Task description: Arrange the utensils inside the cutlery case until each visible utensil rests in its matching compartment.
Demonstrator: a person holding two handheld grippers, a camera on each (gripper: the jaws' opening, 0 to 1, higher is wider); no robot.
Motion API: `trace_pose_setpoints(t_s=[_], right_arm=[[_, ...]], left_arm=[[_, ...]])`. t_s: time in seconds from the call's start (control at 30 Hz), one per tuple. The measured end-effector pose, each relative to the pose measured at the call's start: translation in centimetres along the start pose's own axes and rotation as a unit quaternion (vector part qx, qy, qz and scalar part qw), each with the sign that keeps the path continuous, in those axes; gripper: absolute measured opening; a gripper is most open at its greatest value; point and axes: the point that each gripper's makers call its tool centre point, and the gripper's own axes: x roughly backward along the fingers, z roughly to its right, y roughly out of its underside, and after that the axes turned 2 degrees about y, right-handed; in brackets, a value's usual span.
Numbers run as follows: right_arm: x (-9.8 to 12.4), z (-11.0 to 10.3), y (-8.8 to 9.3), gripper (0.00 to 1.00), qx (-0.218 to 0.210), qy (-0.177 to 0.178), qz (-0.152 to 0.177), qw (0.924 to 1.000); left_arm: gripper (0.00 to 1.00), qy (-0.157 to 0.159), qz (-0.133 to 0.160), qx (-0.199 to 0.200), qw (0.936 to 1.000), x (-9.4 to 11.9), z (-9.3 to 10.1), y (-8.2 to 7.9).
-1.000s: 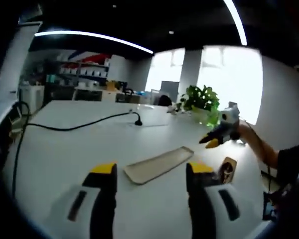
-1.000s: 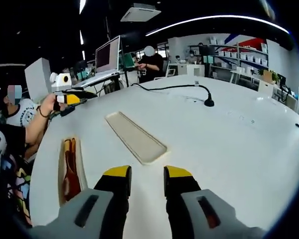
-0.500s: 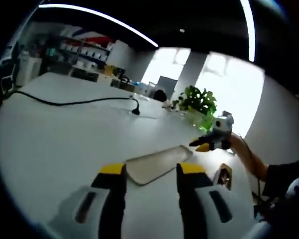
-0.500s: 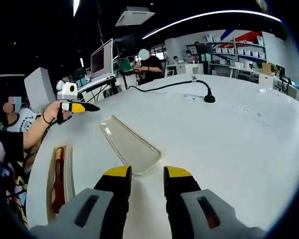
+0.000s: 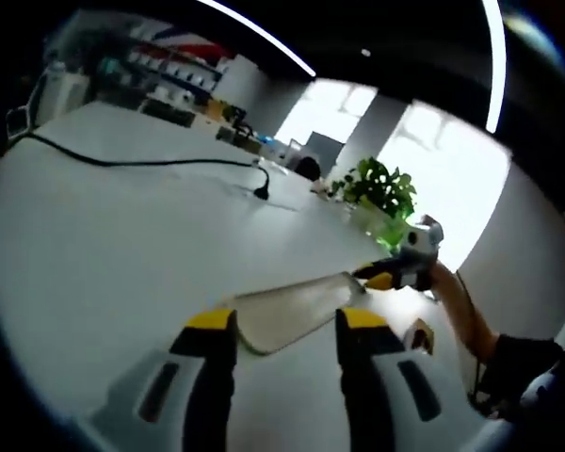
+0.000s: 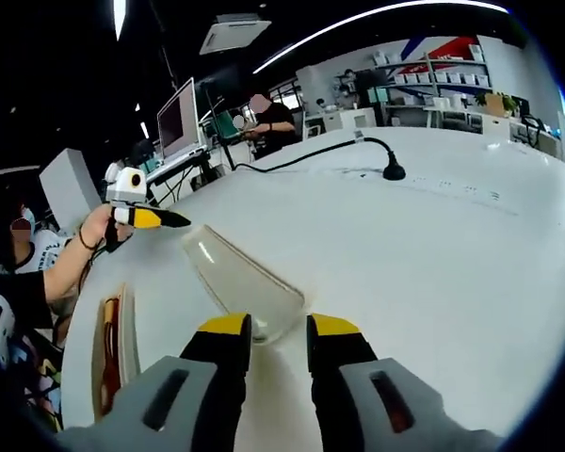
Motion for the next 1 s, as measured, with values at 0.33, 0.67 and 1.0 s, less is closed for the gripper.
trace_pose_setpoints(t_s=[0.33,0.67,1.0], right_arm=[[-0.1,-0.6,0.1,0.22,-0.027,0.001,0.002,0.9996],[-0.2,-0.3,0.2,0.14,-0.053,0.020,0.006,0.9983],[-0.3,1.2,0.1,0.02,-0.103,0.047,0.004,0.9936]], left_arm=[[0.45,-0.016,-0.018,0.025,0.9994,-0.6,-0.2,1.0],[0.43,-0.030,-0.024,0.036,0.9986,-0.8,-0.9,1.0],[0.23,-0.057,-0.021,0.067,0.9959,-0.6,-2.6,0.6]])
